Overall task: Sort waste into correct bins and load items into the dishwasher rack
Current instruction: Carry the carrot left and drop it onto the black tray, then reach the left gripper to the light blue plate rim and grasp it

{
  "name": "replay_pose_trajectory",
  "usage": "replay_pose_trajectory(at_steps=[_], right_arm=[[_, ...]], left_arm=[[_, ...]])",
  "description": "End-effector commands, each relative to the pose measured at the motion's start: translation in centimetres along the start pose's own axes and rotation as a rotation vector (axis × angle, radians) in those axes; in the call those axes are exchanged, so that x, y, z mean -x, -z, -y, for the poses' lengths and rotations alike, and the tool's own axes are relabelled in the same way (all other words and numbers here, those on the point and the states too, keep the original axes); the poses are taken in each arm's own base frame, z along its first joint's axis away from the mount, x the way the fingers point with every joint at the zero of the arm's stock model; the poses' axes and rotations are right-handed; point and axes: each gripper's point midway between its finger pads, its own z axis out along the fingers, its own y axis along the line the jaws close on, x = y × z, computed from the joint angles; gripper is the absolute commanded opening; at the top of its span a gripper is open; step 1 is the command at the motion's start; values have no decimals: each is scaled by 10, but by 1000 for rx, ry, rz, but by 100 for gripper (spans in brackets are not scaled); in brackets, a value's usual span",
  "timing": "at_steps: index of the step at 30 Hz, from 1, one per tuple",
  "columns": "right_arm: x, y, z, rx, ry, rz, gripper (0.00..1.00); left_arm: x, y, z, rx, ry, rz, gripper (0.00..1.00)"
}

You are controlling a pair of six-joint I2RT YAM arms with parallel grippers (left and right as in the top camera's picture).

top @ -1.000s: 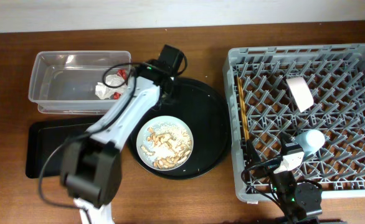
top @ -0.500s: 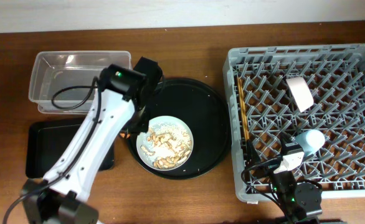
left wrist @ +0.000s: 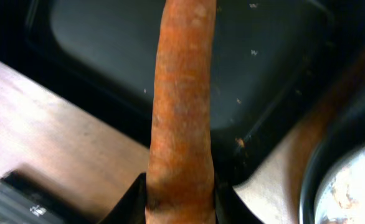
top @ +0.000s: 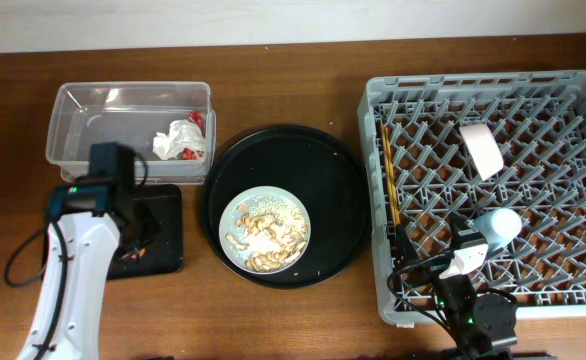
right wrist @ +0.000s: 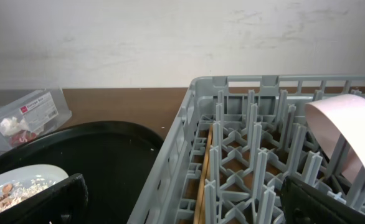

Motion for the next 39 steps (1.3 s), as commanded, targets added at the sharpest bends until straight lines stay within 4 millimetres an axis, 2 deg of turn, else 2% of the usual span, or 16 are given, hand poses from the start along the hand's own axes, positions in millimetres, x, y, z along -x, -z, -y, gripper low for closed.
replay_pose_trajectory(at_steps=[1,2,3,6,9,10,11,12,20,23,25,30,34,35,37,39], right_arm=[[-2,0,0,6,-7,1,98],[-2,0,0,6,-7,1,98],[-2,0,0,6,-7,1,98],[-2,0,0,6,-7,1,98],[-2,0,0,6,-7,1,98],[-2,0,0,6,-7,0,98],[-2,0,0,6,-7,0,98],[-2,0,0,6,-7,0,98],[-2,0,0,6,-7,1,98],[-2,0,0,6,-7,0,98],[-2,0,0,6,-7,0,99],[-2,0,0,6,-7,1,98],[-2,0,0,6,-7,0,98],[-2,0,0,6,-7,0,98],[-2,0,0,6,-7,0,98],[-2,0,0,6,-7,1,98]], left_arm=[[-8,-27,-9,-64,118,-51,40],[-5,-30,-11,-77,140,-47,42],[-1,-31,-12,-91,162,-41,49],[15,-29,1,-223,213,-16,99],[19,-20,25,-376,213,-36,99],[17,-16,33,-425,203,-53,92],[15,-7,49,-520,133,-61,76],[14,-2,59,-569,77,-57,71],[-36,16,137,-526,-408,36,69],[-75,30,181,-524,-715,142,60],[-92,32,191,-492,-806,175,53],[-139,26,211,-447,-996,182,52],[-165,6,228,-426,-1128,159,49],[-170,-2,229,-408,-1166,144,47],[-178,-16,229,-381,-1189,103,33],[-184,-25,229,-364,-1204,77,32]])
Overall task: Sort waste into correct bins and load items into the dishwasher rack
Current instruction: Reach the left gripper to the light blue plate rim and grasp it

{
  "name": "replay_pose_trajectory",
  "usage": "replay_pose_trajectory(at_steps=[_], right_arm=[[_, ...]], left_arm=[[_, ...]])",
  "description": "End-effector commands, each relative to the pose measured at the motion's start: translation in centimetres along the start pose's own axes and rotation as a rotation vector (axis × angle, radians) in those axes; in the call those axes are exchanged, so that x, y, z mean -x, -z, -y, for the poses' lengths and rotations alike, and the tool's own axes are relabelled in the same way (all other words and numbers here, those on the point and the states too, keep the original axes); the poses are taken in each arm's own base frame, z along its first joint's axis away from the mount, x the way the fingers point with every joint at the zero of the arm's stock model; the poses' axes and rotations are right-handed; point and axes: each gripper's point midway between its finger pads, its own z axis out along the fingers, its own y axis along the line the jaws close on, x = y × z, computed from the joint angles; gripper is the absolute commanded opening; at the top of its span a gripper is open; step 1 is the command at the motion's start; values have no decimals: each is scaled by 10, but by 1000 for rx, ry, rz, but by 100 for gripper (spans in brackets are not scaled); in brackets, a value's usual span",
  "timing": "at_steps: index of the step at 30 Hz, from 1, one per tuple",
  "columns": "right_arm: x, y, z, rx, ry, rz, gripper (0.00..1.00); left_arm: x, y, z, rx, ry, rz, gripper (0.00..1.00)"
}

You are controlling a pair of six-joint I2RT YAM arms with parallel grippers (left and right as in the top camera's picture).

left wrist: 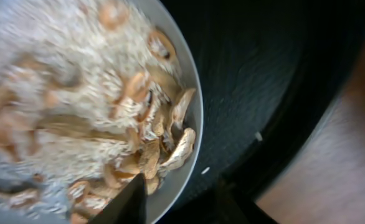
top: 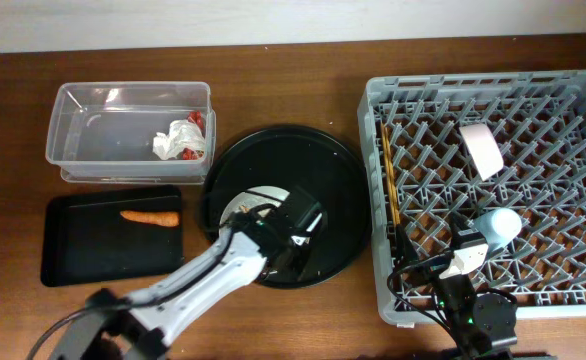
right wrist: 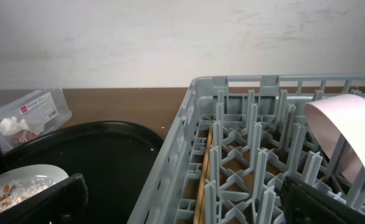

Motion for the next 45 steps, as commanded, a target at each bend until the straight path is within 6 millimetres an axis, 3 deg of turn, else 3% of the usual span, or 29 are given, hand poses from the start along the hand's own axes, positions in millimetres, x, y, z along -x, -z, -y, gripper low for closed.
replay_pose_trajectory(at_steps=[1,6,17,21,27,37,45], right_arm=[[-2,0,0,6,-7,1,98],[-2,0,0,6,-7,1,98],[-2,0,0,6,-7,1,98],[-2,0,0,6,-7,1,98],[-2,0,0,6,-7,1,98],[-2,0,0,6,-7,1,98],[-2,0,0,6,-7,1,98]], left_arm=[[-4,-16,4,16,-58,-46,31],[-8,-22,7,17,-69,-68,24],[-25,-45,3,31,-119,-159,24],[-28,-53,-8,92,-141,-180,21],[1,-46,-11,130,-141,-98,0],[53,-19,-15,210,-136,26,1],[76,22,-33,351,-113,41,0]])
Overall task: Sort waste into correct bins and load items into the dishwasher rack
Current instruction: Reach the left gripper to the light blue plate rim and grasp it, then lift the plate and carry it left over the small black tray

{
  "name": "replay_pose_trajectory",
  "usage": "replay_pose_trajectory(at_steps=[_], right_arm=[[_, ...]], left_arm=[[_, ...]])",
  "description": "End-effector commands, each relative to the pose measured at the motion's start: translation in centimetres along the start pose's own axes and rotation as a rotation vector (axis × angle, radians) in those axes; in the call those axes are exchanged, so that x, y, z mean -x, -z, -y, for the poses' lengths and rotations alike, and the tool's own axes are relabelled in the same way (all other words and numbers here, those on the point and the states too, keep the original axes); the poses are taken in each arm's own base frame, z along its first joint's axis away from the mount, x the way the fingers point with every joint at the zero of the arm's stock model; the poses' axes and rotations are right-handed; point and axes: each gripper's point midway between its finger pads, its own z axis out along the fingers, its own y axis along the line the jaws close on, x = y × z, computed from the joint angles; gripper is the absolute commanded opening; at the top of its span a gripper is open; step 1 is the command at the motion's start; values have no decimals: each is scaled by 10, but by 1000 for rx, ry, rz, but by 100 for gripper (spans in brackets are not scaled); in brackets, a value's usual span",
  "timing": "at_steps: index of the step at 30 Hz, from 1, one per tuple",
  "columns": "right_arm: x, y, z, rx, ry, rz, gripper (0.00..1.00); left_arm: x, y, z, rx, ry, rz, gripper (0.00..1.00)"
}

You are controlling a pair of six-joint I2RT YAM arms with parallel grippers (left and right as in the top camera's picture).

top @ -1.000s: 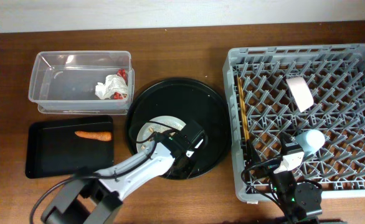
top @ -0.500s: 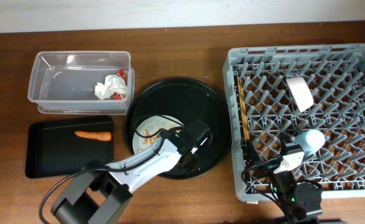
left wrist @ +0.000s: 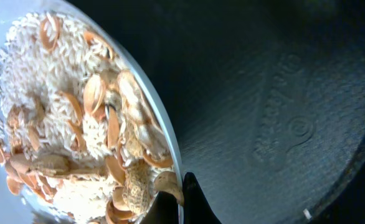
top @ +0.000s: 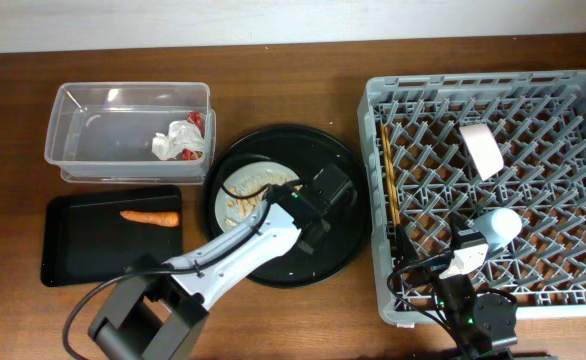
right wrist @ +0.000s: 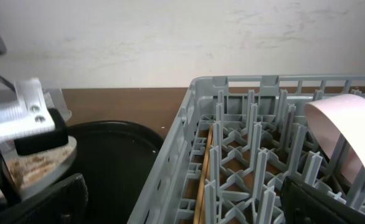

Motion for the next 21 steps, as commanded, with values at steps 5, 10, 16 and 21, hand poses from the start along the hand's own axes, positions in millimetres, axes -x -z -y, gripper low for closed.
replay_pose_trajectory(at_steps=[5,10,16,21], right_arm=[[-2,0,0,6,-7,1,98],[-2,0,0,6,-7,1,98],[-2,0,0,6,-7,1,98],[-2,0,0,6,-7,1,98]], left_arm=[[19,30,-35,163,87,21,1],[4,37,-44,202,208,-28,0],[-19,51,-52,212,388,-78,0],[-35,57,-59,119,482,-150,0]])
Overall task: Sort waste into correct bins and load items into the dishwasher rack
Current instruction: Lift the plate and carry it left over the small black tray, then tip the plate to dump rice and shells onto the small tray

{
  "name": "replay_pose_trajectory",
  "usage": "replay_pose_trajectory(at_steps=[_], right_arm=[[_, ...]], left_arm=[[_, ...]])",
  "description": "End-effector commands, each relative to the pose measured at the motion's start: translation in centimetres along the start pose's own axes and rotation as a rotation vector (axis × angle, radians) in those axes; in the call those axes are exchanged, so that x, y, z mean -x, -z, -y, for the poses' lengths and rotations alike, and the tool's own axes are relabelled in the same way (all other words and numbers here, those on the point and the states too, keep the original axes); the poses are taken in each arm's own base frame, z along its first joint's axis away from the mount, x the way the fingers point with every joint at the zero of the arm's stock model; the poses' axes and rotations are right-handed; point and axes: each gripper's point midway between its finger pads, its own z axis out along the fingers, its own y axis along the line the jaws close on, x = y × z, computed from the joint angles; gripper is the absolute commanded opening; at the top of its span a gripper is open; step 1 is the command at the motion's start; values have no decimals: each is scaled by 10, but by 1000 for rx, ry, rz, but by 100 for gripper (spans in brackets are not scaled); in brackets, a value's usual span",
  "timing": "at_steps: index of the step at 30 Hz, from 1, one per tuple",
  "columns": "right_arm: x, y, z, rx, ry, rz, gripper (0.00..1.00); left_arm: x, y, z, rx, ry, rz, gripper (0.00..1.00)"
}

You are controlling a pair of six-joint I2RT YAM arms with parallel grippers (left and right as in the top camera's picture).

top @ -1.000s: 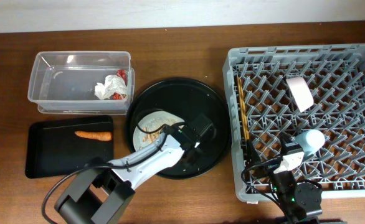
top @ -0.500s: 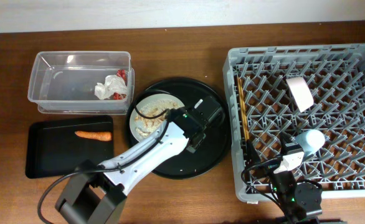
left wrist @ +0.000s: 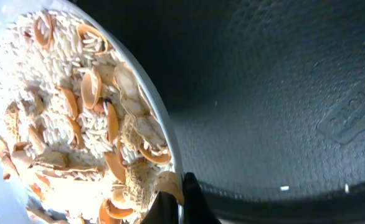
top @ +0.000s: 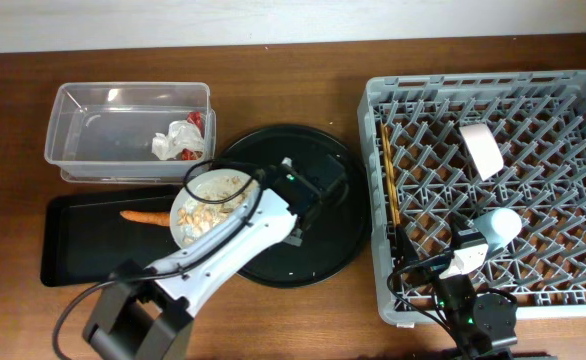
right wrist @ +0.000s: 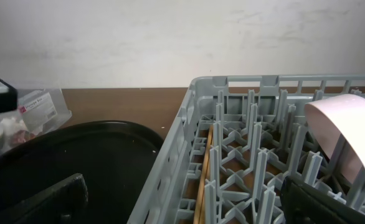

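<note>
A white plate of rice and peanut shells hangs tilted over the left edge of the round black tray and the right end of the black rectangular bin. My left gripper is shut on the plate's rim; in the left wrist view the plate fills the left and the fingers pinch its edge. An orange carrot lies in the black bin. My right gripper stands open over the grey dishwasher rack, holding nothing.
A clear bin with a crumpled wrapper stands at the back left. The rack holds a pink cup, chopsticks along its left side and a pale blue cup.
The plate, still in my left gripper, has moved left from above the round tray to over the tray's left edge and the black bin. The right arm has not moved.
My left gripper held the carrot over the black bin. Then the carrot lay in the bin and the gripper was at the plate on the round tray. Then it was shut on the plate's rim, and now it holds the plate further left.
</note>
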Motion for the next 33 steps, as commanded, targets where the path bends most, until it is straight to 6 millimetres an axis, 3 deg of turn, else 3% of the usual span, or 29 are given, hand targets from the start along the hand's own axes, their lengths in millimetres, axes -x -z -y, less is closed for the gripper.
replay_pose_trajectory(at_steps=[1,7,14,26,33], right_arm=[[-2,0,0,6,-7,1,98],[-2,0,0,6,-7,1,98],[-2,0,0,6,-7,1,98],[-2,0,0,6,-7,1,98],[-2,0,0,6,-7,1,98]], left_arm=[[3,16,-23,-65,159,-4,0],[-1,17,-74,-89,323,-51,0],[-11,14,-114,-130,466,-74,0],[1,8,-121,-414,414,-17,0],[6,19,-135,-629,423,48,0]])
